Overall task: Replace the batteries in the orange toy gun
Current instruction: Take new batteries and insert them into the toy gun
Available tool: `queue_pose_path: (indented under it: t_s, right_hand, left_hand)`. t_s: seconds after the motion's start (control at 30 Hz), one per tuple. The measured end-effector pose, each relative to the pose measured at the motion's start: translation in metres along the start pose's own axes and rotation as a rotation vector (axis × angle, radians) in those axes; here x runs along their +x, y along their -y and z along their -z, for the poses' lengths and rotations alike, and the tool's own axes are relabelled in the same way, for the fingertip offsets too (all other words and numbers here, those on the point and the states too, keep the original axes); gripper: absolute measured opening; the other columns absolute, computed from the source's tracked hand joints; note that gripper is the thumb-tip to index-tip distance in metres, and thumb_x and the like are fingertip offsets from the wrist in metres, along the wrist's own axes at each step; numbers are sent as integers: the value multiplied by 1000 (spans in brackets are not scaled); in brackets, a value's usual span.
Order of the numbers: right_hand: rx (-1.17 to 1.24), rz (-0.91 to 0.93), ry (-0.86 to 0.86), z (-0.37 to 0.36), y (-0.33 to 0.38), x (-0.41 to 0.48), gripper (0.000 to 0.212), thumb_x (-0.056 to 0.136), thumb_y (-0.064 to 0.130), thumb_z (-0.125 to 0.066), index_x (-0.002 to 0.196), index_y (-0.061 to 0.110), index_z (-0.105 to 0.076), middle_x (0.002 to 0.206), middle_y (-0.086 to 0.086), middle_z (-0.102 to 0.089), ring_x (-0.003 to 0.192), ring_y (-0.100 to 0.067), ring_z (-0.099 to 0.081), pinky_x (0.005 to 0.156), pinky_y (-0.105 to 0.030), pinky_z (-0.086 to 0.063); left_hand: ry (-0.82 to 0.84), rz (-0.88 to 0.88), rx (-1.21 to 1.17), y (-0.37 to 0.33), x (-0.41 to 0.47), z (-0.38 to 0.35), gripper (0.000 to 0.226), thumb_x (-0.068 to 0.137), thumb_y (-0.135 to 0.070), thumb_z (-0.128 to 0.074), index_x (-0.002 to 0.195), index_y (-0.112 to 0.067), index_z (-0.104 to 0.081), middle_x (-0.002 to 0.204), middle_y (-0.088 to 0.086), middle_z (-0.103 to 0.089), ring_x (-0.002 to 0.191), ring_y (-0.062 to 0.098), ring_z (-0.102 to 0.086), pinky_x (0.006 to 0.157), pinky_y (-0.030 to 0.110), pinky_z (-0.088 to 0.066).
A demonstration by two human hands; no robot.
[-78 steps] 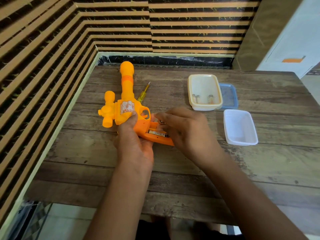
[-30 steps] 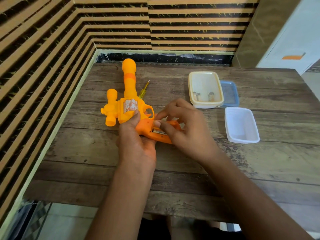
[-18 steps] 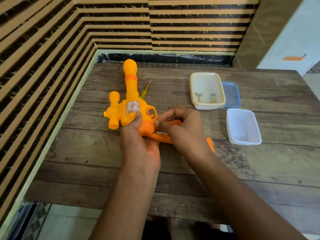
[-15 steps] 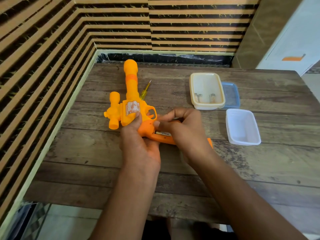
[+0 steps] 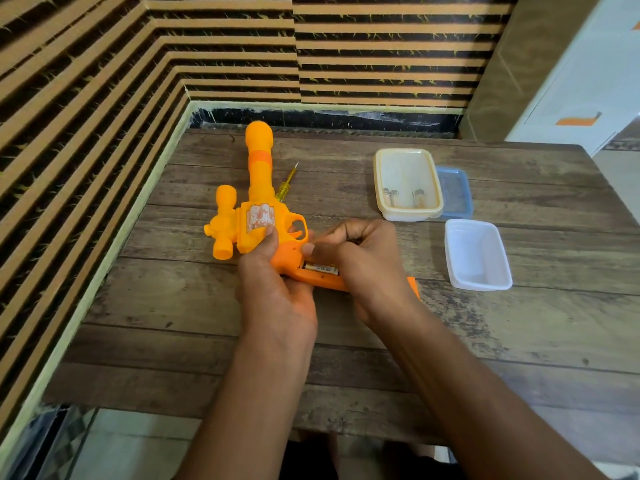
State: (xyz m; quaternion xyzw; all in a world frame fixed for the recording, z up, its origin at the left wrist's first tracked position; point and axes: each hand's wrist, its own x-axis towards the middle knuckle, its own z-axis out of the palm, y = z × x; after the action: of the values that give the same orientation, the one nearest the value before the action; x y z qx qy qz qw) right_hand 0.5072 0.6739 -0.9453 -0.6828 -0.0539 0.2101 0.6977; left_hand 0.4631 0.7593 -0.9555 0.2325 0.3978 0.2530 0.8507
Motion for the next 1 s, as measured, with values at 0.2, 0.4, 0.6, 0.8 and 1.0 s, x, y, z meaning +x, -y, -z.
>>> queue_pose_path:
  t_s: [0.2,0.4,0.6,0.8,1.0]
  right_hand:
    - [20,-4,-14,-1,0,1,23,72,-15,-79,60,1,-69,73,-17,-75,70,-17,-73,70,-31,-60]
    - [14,-8,-46,-3,0,1,23,71,-15,-79,58,1,-69,80,-28,-75,72,-23,-72,75,-38,-60]
    - [-4,-23,-69,-3,0,3,12,71,-14,-80,66,-9,-70,81,-28,-75,70,-23,-72,69,-33,-59]
    - [-8,-32,-91,-2,0,3,13,70,-12,-81,71,-15,-69,79,-25,-75,66,-12,-72,60,-23,-57]
    - [9,-38,-68,-2,2,3,16,70,-14,-79,62,-5,-70,65,-11,-72,59,-3,-69,52,-16,-51]
  left_hand:
    - [-31,-2,0,0,0,-1,34,97,-16,-65,131,-11,-67,123,15,-74,92,27,-72,75,38,-63]
    - [-35,5,-3,1,3,-1,36,96,-16,-67,131,-11,-67,124,17,-74,91,27,-72,81,42,-63]
    - [-18,-5,9,2,5,0,37,97,-16,-65,134,-12,-65,126,17,-73,100,29,-71,89,47,-61]
    - [-6,-17,8,4,7,0,38,96,-15,-66,133,-11,-65,123,19,-74,111,36,-73,94,54,-59]
    - [2,-20,17,4,8,1,37,97,-15,-65,133,-13,-65,123,18,-74,113,36,-72,92,55,-60]
